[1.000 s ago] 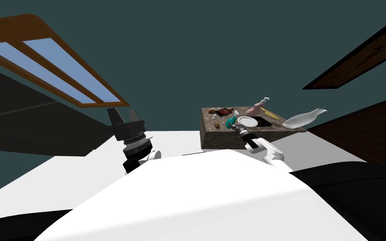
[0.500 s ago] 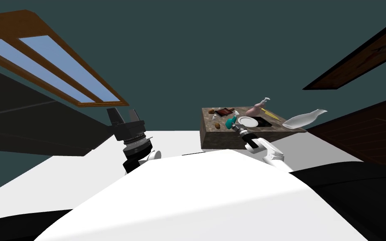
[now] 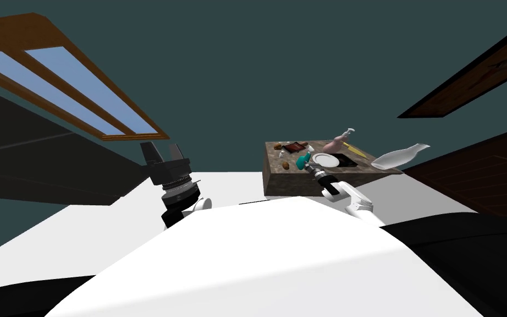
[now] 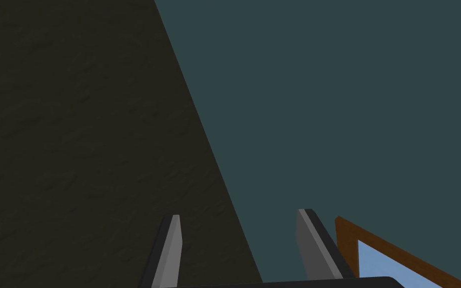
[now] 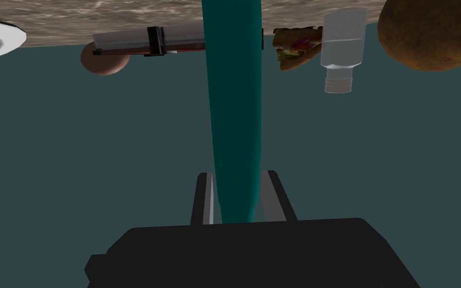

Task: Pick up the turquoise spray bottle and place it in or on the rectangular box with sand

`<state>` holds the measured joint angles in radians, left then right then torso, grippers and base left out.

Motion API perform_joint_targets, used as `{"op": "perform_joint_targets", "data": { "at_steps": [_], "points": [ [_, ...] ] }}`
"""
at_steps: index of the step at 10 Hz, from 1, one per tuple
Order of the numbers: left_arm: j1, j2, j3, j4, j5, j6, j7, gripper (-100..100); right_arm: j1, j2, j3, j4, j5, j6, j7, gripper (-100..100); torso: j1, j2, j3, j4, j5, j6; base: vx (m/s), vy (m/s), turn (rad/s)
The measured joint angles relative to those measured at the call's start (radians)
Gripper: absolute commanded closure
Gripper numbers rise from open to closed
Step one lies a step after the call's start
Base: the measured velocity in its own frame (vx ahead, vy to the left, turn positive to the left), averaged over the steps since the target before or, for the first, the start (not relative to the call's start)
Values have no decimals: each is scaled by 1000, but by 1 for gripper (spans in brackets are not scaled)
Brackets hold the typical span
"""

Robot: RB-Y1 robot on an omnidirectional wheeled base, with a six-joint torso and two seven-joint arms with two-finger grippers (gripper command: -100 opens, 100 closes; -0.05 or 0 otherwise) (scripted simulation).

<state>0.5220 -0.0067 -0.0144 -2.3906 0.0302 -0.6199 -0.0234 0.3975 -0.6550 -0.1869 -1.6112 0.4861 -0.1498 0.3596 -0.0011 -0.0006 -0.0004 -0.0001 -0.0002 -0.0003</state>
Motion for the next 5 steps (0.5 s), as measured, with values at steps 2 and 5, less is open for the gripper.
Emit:
{"op": "perform_joint_targets", "data": {
  "at_steps": [2, 5],
  "points": [
    [0, 0, 0, 0, 0, 0, 0, 0, -9, -14, -6, 33, -10, 0, -30, 100, -4, 9, 2, -3, -8, -1, -201, -48, 227],
    [0, 0, 0, 0, 0, 0, 0, 0, -12, -25, -10, 85, -14, -5, -66, 100, -14, 8, 0, -9, -15, 6, -110, -61, 145]
  ]
}}
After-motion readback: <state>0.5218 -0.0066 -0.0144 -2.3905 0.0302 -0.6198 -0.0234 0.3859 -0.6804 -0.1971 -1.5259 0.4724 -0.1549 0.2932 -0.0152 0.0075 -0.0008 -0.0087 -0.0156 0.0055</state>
